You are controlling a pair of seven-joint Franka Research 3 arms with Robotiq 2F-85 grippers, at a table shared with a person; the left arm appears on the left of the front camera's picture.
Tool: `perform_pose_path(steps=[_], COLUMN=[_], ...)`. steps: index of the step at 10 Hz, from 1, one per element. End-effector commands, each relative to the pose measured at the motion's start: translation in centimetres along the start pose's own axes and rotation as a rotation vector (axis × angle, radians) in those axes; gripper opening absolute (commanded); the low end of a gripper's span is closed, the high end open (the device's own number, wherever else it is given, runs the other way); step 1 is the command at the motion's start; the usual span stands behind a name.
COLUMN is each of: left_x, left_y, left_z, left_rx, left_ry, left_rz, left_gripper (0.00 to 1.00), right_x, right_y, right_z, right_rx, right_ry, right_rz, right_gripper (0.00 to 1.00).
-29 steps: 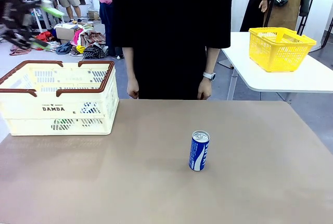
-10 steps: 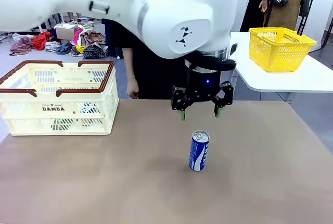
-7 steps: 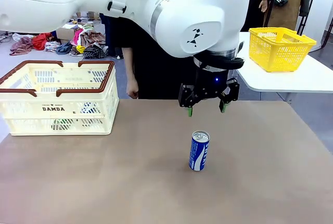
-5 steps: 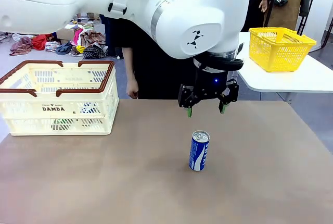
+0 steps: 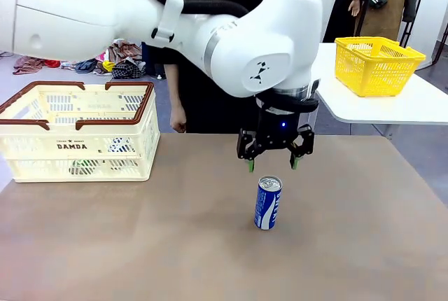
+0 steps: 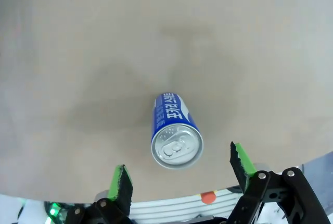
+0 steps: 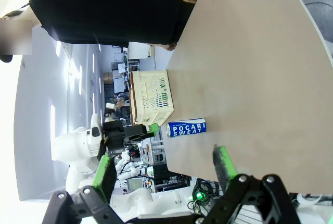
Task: Place the drinks into the Shopping basket.
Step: Pick up one drink and place it into the Shopping basket.
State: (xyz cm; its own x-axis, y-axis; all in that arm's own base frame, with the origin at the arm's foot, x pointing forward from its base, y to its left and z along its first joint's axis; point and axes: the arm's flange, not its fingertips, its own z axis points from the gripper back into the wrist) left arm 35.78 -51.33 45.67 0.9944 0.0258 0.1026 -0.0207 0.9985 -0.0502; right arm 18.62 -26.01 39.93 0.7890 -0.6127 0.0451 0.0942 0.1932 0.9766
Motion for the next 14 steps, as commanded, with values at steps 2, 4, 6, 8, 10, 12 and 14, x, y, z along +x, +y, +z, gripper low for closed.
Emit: perform_pose_path(steps=[2,4,6,8,10,12,14], left_x=[-0.6,-0.9,-0.7,-0.3,0.0,0.3,0.4], left_y=[0.6,0.1,0.0,0.2,0.4,0.1,0.2], left_z=[-2.4,-4.7,-6.3,-6.8,-7.0,-7.4,-7.4], left_rx=[-0.014,-0.001,0.004,0.021,0.005,-0.005,-0.003], left_ry=[0.07,0.124,0.145,0.091,0.065,0.057,0.061], left_rz=[-0.036,-0.049,-0.042,-0.012,-0.013,-0.025,-0.013], left_gripper=[1.0,1.0,1.0,1.0,1.0,1.0,1.0], right_x=[0.0,0.0,0.0,0.0,0.0,0.0,0.0], right_y=[0.2,0.2,0.2,0.2,0.2,0.2,0.2], right_z=[0.0,0.0,0.0,0.0,0.0,0.0,0.0], right_rx=[0.006,0.006,0.006,0.006,0.006,0.006,0.006], right_ry=[-0.001,-0.001,-0.001,-0.001,-0.001,-0.001,-0.001], right_rz=[0.01,0.01,0.01,0.01,0.01,0.01,0.01], right_gripper=[1.0,1.0,1.0,1.0,1.0,1.0,1.0])
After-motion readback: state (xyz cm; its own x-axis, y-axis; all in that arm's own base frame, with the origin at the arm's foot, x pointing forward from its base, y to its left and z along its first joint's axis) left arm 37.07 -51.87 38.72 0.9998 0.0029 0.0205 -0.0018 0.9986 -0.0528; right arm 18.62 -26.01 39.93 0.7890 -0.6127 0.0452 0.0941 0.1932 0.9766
